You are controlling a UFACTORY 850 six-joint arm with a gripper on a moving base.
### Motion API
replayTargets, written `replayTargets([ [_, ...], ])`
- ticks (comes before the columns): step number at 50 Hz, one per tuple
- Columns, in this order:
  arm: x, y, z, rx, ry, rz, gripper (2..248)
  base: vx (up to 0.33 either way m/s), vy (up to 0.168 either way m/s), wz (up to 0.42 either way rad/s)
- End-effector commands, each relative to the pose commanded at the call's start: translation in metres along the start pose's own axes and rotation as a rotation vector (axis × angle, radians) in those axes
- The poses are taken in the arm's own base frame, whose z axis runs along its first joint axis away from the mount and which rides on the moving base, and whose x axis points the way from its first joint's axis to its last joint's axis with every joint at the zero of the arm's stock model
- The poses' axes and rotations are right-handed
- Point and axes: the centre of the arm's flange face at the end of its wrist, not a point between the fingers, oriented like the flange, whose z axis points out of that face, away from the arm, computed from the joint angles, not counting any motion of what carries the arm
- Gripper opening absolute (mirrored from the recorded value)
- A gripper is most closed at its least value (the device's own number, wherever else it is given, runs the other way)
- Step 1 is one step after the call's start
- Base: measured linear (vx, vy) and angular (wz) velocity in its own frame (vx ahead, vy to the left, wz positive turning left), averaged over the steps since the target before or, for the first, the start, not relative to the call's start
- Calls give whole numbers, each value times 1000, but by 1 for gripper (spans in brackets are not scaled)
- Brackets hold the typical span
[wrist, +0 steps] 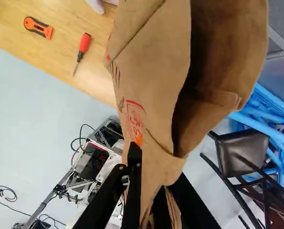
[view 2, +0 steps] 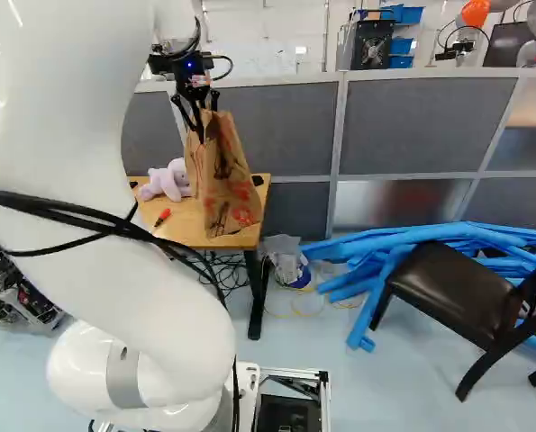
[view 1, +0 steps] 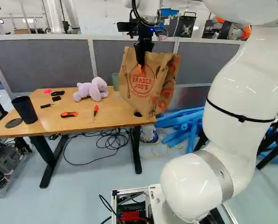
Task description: Pick up the bag on the ground and place it on the table
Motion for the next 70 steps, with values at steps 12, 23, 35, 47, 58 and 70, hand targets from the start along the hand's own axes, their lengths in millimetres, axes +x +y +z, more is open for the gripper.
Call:
replayTargets([
  [12,0,0,0,0,0,0,21,89,36,-9],
  [23,0,0,0,0,0,0,21,86,38,-10],
  [35,0,0,0,0,0,0,21,81,37,-13],
  [47,0,0,0,0,0,0,21,46,25,-7],
  [58,0,0,0,0,0,0,21,0,0,0],
  [70,0,0,0,0,0,-77,21,0,0,0],
])
